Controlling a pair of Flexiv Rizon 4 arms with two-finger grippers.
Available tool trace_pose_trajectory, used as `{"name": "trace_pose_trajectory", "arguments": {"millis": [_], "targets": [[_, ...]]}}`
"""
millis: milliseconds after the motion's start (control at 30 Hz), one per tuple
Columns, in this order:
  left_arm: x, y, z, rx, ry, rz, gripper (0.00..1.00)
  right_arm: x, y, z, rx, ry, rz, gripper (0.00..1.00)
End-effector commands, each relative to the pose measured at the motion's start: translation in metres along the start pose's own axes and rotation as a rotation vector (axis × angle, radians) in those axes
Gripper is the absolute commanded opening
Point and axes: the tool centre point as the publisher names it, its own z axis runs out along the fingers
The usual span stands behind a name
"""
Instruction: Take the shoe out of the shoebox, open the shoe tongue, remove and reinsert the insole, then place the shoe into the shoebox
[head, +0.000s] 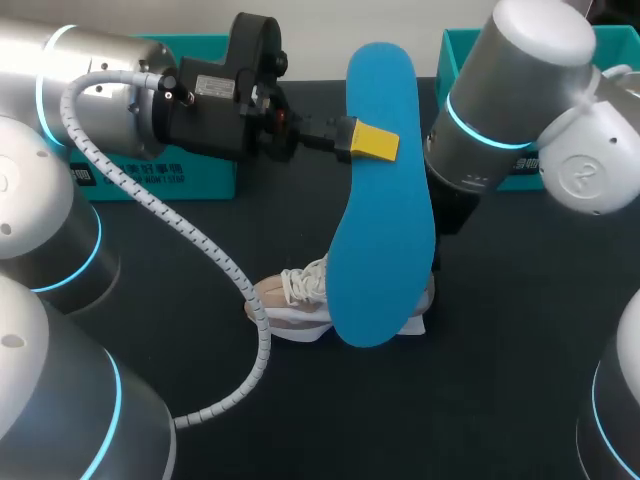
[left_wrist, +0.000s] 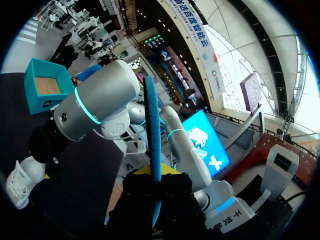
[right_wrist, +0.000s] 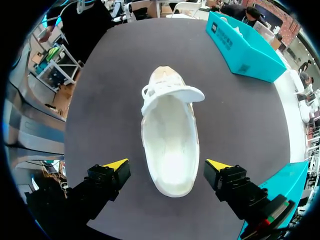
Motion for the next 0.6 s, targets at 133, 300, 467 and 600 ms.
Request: {"name": "trace_pose_trajectory", "arguments": {"millis": [133,300,467,600], "targets": [[-0.001,-0.001,0.002,-0.001,-0.001,0.000,0.00,0.001,0.000,0.001,0.002,-0.002,0.001,1.00],[-0.001,-0.001,0.002,-0.001,-0.001,0.000,0.00,0.001,0.000,0.001,0.002,-0.002,0.001,1.00],[-0.001,-0.001,0.002,-0.001,-0.001,0.000,0.00,0.001,0.000,0.001,0.002,-0.002,0.001,1.00],[-0.001,-0.001,0.002,-0.001,-0.001,0.000,0.00,-0.010,0.005,0.005,0.021,0.010,-0.023,1.00]]}}
